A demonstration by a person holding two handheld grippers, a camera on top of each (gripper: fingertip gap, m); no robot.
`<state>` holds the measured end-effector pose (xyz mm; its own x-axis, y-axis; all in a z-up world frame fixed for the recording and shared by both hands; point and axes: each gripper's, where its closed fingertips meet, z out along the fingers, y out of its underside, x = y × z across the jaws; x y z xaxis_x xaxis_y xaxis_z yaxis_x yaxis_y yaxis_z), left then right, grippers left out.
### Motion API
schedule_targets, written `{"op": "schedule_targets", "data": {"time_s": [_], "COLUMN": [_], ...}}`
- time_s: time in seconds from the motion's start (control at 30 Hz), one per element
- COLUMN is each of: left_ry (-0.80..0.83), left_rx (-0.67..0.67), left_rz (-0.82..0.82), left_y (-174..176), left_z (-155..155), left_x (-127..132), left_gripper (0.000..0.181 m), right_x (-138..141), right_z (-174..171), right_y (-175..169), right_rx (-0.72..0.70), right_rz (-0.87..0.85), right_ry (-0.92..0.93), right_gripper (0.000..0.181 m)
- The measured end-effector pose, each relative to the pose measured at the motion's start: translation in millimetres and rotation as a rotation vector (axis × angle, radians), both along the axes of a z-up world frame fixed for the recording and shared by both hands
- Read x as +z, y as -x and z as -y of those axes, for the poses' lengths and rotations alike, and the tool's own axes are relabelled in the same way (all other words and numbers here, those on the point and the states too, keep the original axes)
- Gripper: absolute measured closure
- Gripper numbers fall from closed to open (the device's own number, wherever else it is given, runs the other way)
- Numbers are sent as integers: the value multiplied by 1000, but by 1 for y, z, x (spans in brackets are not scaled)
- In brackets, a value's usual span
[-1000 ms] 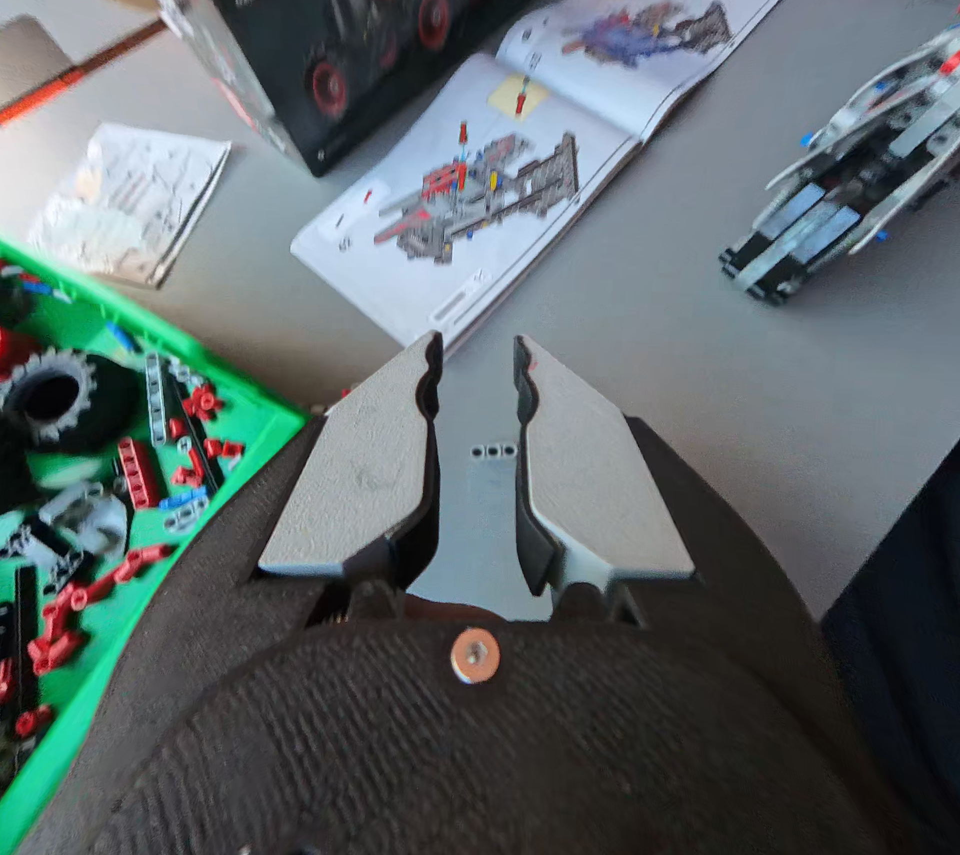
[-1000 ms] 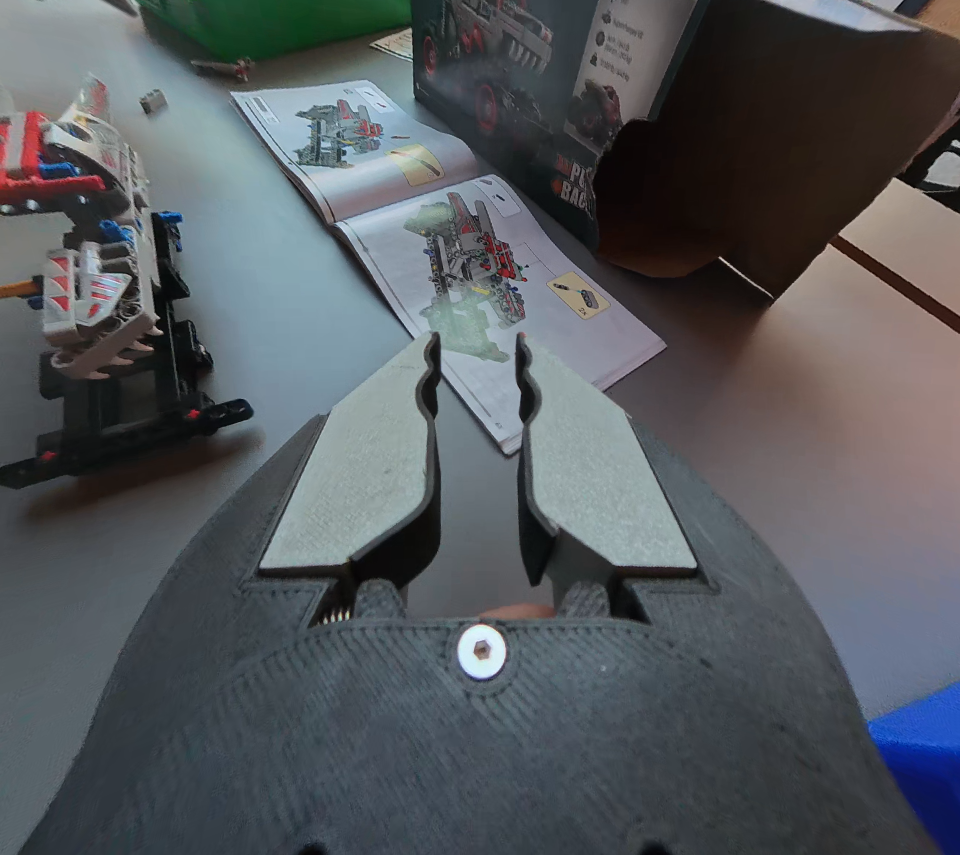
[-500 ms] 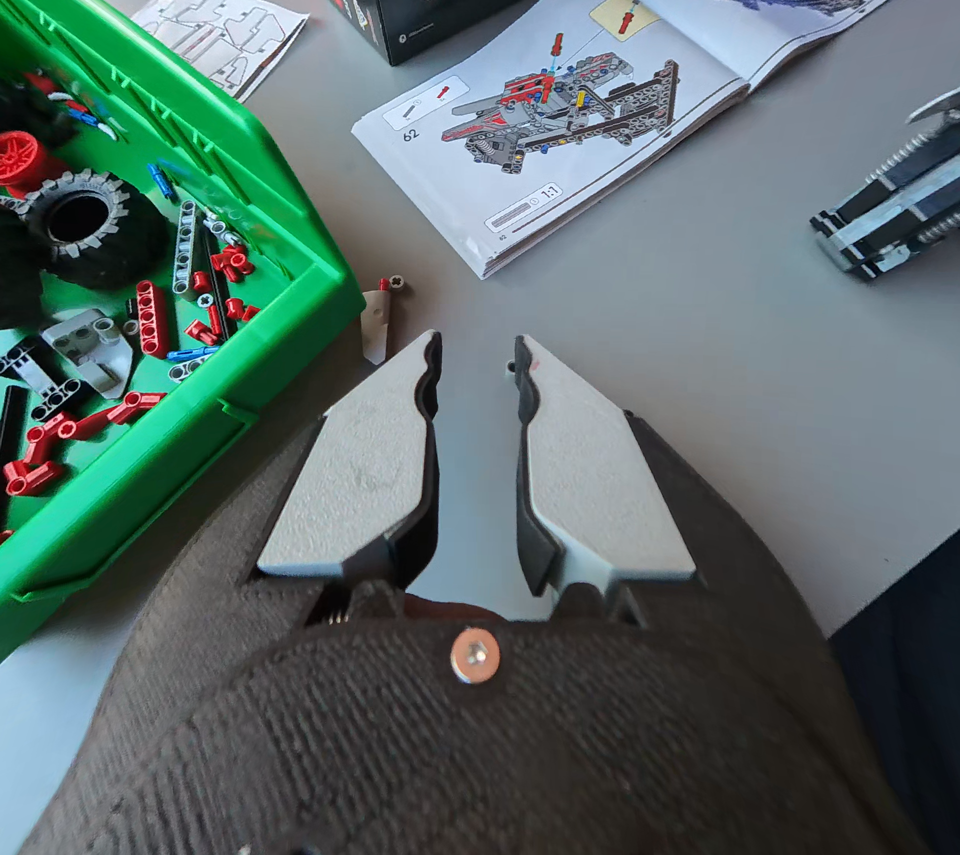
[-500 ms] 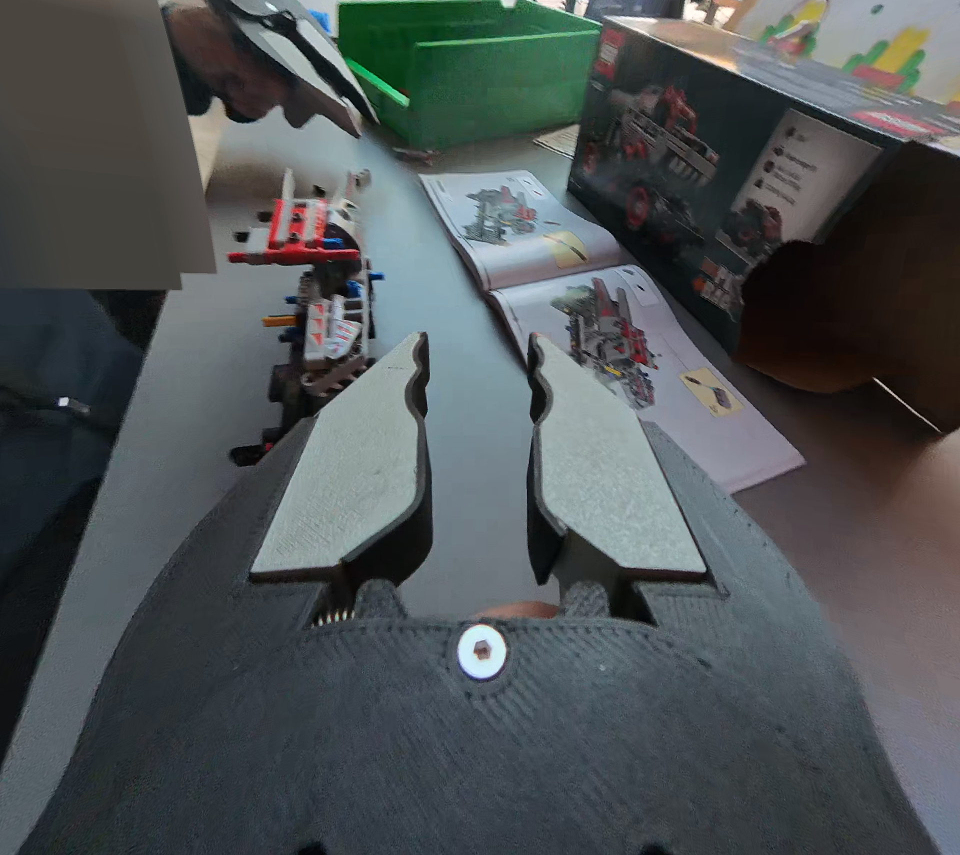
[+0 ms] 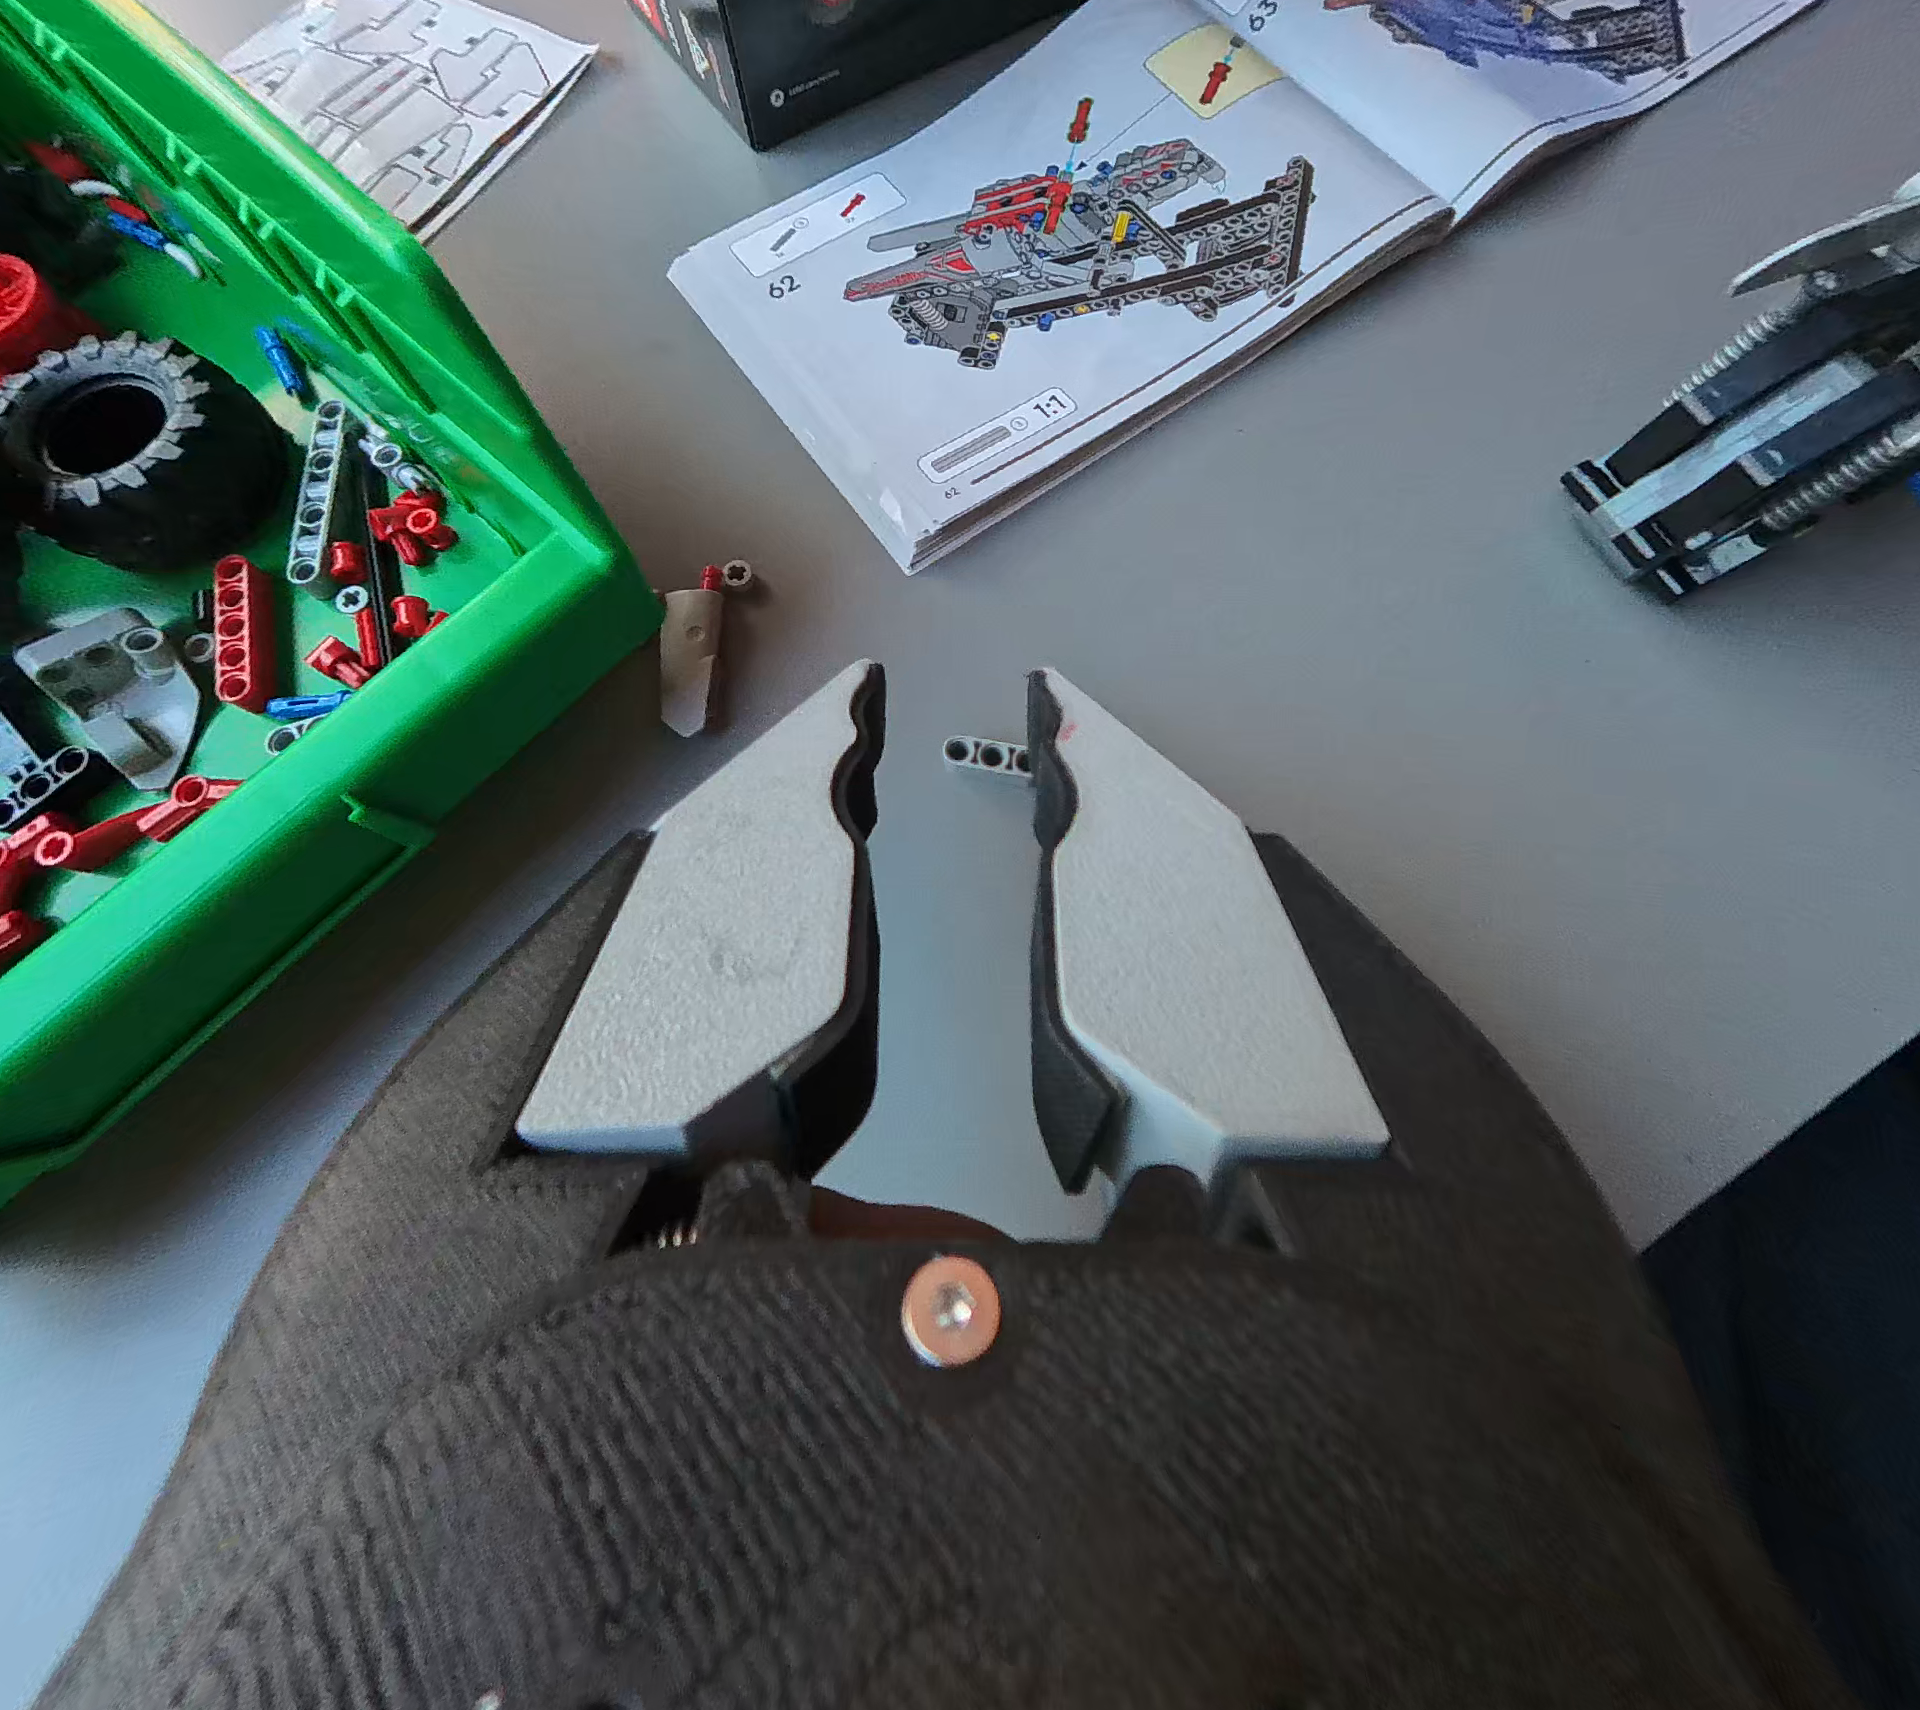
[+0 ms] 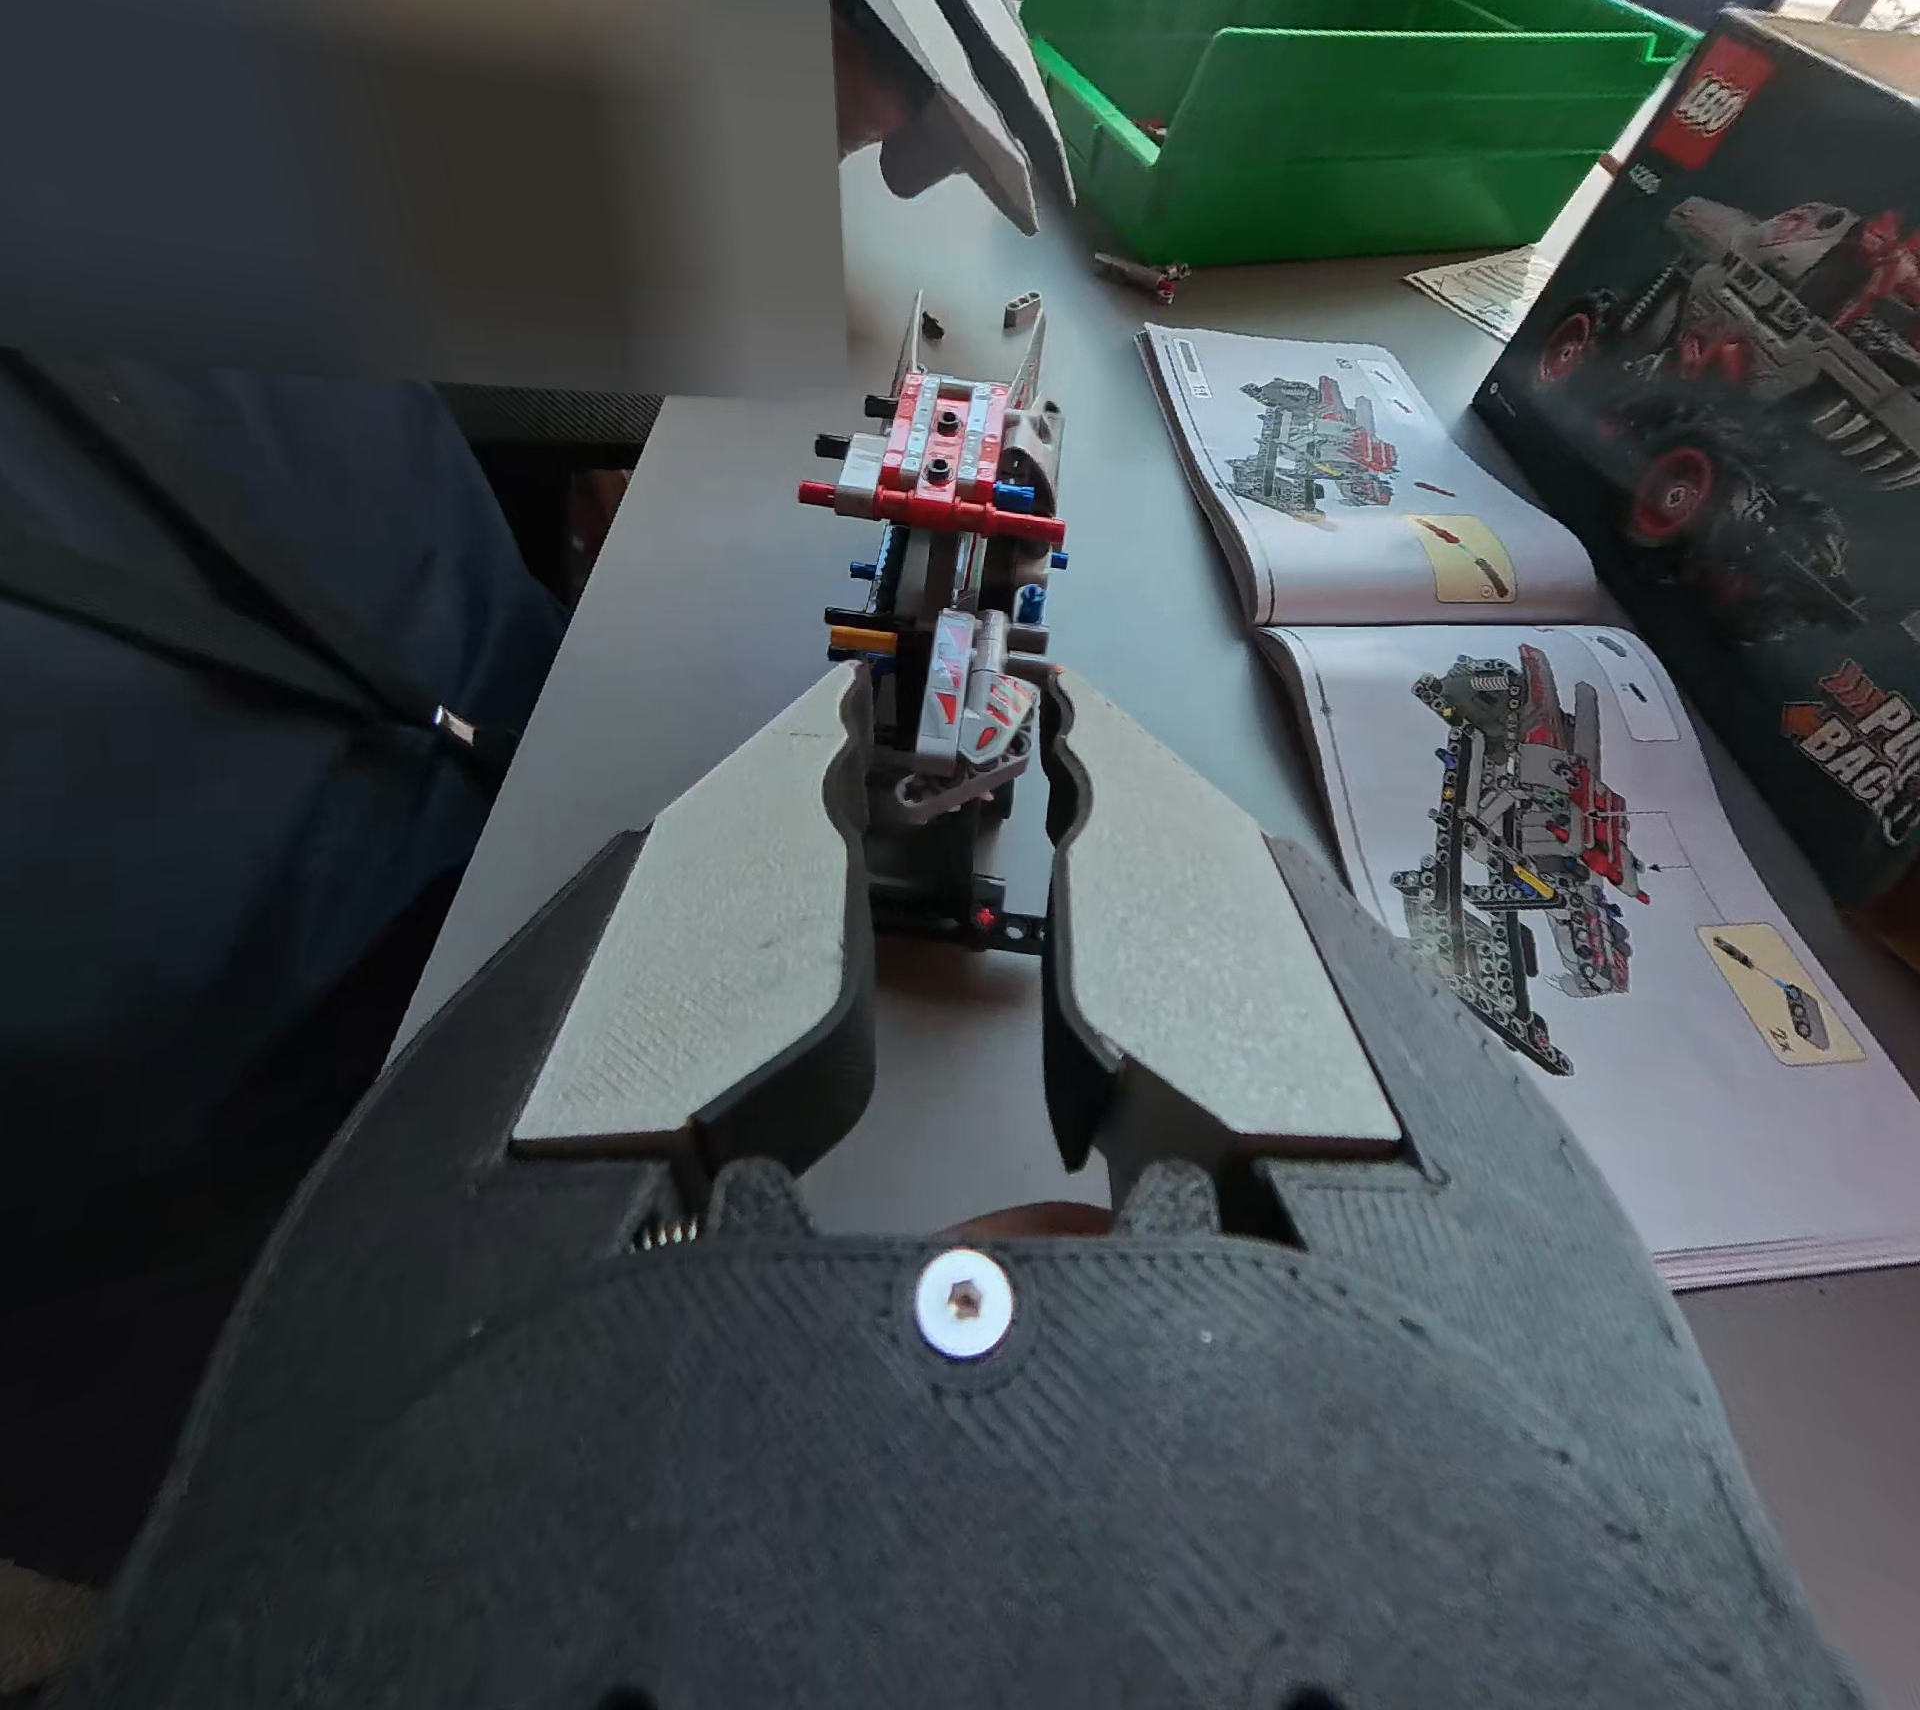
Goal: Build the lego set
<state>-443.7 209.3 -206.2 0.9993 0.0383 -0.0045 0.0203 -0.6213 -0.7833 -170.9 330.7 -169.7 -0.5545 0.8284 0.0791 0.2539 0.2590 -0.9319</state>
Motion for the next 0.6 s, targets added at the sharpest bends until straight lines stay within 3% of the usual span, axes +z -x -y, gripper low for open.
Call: {"op": "schedule_targets", "data": {"time_s": [0.6], "left_ry": [-2], "left_rx": [-3], "left_rz": [28], "left_y": [-6], "left_z": [1], "left_x": [-6], "left_gripper": [157], "right_x": [-16], "right_z": [-5], "right_y": [7], "right_rx": [-55], "right_rz": [46], "right_ry": [-83], "right_gripper": [151]}}
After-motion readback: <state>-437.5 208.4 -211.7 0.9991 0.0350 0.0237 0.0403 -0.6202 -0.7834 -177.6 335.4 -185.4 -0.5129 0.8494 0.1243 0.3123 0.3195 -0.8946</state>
